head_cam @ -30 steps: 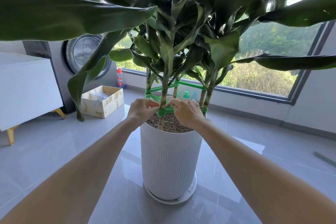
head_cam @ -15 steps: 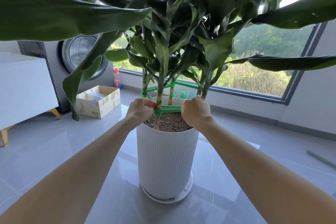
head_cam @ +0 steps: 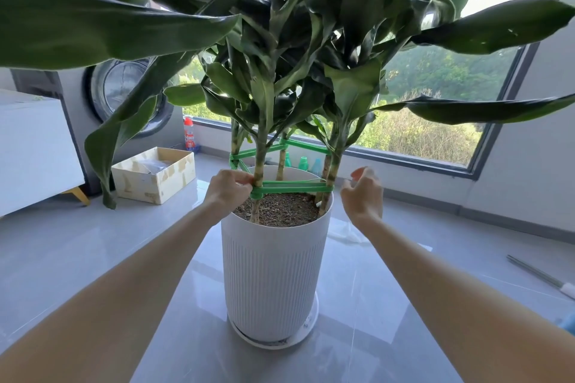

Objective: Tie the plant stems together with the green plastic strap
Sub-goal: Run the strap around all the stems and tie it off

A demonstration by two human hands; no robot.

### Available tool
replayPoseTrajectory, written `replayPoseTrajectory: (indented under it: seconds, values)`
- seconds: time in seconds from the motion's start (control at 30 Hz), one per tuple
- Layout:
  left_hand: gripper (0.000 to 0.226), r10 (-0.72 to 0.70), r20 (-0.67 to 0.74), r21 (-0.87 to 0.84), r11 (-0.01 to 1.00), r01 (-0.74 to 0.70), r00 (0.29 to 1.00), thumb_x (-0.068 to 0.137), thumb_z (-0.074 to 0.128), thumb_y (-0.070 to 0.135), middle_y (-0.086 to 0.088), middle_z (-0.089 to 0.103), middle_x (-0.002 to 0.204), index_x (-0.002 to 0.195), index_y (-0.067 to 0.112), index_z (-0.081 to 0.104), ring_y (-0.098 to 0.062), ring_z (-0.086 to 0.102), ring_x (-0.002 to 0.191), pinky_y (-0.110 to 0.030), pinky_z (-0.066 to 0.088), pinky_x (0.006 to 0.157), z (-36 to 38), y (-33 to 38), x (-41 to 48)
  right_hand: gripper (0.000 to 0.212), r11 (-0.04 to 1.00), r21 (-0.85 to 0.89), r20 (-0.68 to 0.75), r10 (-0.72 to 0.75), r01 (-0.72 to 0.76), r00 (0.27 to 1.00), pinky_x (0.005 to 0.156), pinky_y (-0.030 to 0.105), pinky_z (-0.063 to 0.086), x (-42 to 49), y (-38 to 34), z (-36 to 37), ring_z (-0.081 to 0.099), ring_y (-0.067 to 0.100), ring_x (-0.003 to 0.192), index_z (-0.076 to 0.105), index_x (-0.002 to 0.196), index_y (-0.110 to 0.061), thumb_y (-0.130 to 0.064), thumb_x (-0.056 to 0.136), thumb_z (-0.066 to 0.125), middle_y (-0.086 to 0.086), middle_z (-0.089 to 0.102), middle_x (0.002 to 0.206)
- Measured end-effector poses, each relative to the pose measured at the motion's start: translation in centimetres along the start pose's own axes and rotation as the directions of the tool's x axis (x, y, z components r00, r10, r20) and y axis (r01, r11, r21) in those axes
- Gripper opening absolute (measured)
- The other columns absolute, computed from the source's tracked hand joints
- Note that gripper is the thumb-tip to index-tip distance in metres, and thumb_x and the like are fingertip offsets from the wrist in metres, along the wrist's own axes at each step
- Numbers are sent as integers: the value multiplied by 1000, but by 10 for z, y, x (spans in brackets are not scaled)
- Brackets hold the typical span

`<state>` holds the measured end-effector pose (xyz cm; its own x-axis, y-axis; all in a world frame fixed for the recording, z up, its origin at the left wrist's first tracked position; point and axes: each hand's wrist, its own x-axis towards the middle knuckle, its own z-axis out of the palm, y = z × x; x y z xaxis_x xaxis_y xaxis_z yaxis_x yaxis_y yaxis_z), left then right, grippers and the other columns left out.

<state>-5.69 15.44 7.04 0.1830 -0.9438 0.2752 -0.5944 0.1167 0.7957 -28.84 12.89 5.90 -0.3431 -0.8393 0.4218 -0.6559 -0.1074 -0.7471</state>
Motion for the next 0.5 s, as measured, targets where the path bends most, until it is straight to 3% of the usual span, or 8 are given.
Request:
replayPoseTrajectory:
  seconds: [0.07,0.13,0.27,0.37,0.5]
  values:
    - [22,7,-1,4,1000,-7,1000,89,57,7,-6,70,100,103,12,73,-17,54,90,-23,42,81,0,1,0,28,996,23,153,84,-88,985,93,37,45,3,6,4,51,24,109,51,117,-8,-14,90,54,10,56,118]
    - [23,10,-10,14,1000,-10,1000,88,57,7,-4,69,93,102,13,74,-15,55,87,-21,40,77,-1,2,0,35,994,34,265,95,-108,959,97,35,43,3,5,6,51,23,115,51,126,-9,-15,92,53,10,56,127]
    - [25,10,-32,20,1000,-9,999,86,56,6,-2,69,87,100,15,75,-13,55,83,-17,39,70,0,2,0,39,989,98,340,75,-114,937,75,17,40,3,3,10,50,14,97,53,130,-14,-2,95,41,6,60,123]
    - [26,12,-25,4,1000,-12,1000,86,56,6,0,65,80,101,15,74,-8,52,72,-10,36,58,0,1,0,46,984,126,405,62,-124,912,63,9,41,8,7,17,50,13,96,57,128,-18,6,94,39,4,61,119]
    - [25,23,-17,-3,1000,-23,1000,87,56,5,0,66,82,102,14,74,-4,51,69,-8,33,55,-1,0,0,25,993,70,398,64,-100,915,86,29,45,11,19,21,58,21,105,68,111,-20,-8,95,52,5,67,111]
